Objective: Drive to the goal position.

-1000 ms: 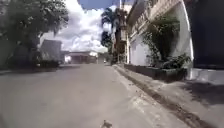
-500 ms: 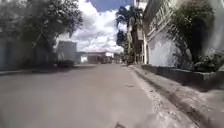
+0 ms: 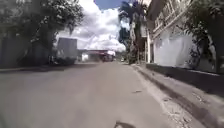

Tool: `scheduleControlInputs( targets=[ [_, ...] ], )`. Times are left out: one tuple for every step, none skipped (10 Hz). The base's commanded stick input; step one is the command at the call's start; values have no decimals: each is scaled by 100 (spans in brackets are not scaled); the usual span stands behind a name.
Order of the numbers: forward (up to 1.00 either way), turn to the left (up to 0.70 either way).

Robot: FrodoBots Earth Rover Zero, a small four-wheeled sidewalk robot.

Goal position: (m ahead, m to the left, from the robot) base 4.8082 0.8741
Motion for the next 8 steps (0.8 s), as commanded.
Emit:
scheduleControlInputs(
  targets=[
    [100, 0],
    [100, 0],
    [100, 0],
    [100, 0],
    [100, 0],
    [100, 0],
    [100, 0],
    [100, 0]
  ],
)
